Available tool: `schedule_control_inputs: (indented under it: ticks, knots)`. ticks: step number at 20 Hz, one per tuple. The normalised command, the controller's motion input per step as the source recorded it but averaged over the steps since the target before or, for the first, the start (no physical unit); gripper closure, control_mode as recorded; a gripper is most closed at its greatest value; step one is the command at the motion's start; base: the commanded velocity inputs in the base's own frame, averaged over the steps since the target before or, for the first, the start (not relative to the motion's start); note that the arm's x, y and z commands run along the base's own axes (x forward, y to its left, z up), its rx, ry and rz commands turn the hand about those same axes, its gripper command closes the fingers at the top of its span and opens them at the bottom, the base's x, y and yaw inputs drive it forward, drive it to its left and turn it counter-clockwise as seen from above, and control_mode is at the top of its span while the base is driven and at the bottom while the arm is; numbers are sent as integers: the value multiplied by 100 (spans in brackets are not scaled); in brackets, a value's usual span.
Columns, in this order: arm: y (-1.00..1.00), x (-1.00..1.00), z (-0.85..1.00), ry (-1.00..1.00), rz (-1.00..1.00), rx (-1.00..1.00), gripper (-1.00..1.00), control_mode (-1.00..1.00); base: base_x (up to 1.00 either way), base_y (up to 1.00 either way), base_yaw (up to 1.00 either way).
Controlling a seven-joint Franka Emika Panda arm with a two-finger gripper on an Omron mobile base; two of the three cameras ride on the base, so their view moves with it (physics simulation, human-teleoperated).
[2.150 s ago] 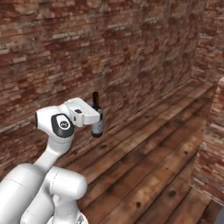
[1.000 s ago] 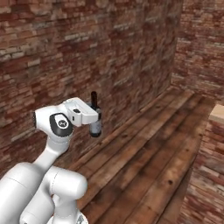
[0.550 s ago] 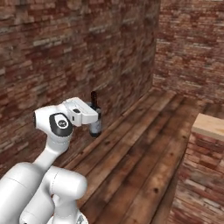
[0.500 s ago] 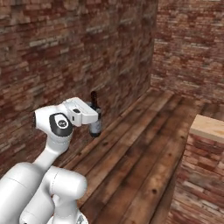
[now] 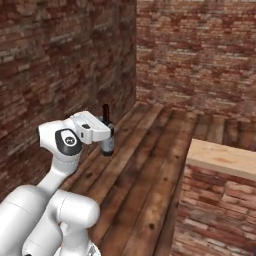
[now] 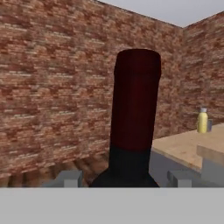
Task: There is a wine glass and glass cup on the dining counter. Place the wine bottle next to the wine glass and the juice bottle next to the glass cup.
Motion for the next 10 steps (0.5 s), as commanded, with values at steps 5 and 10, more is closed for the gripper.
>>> schedule_control_inputs:
  ticks: [5,10]
  knots:
    - [0,0,0,0,0,0,100,100,71,8,-32]
    - [0,0,0,0,0,0,100,100,82,27,-25]
